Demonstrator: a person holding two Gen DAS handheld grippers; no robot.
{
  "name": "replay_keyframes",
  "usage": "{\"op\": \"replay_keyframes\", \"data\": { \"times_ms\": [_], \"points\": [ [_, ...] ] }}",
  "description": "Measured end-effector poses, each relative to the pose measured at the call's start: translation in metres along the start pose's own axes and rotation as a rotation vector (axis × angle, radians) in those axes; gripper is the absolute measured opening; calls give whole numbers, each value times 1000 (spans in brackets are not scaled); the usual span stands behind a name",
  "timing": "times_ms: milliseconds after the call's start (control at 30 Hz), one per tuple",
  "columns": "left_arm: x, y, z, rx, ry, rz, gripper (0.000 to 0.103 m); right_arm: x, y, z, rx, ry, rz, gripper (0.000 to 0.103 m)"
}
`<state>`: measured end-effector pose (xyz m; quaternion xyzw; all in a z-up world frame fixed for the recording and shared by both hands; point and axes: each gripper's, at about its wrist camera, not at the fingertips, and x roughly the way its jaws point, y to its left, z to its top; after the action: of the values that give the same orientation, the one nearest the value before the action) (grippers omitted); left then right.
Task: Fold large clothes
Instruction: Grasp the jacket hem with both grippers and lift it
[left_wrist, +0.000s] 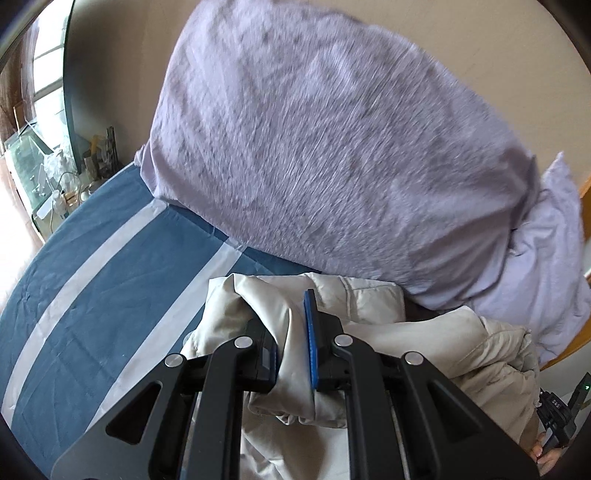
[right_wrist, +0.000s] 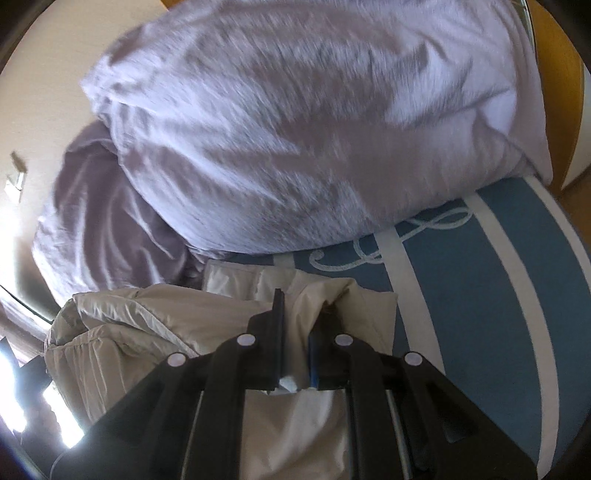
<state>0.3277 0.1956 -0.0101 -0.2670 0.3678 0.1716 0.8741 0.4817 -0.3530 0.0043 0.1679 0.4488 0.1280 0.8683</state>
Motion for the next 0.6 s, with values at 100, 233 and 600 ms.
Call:
{"op": "replay_keyframes", "data": {
  "times_ms": [100,233,600],
  "points": [
    [19,-4,3,4,33,33,11,17,0,4,4,33,-24,12],
    [43,-4,9,-17,77,54,12,39,-2,9,18,70,-44,13],
    [75,-5,31,-88,140,22,69,54,-5,17,69,90,-34,33]
  ]
}}
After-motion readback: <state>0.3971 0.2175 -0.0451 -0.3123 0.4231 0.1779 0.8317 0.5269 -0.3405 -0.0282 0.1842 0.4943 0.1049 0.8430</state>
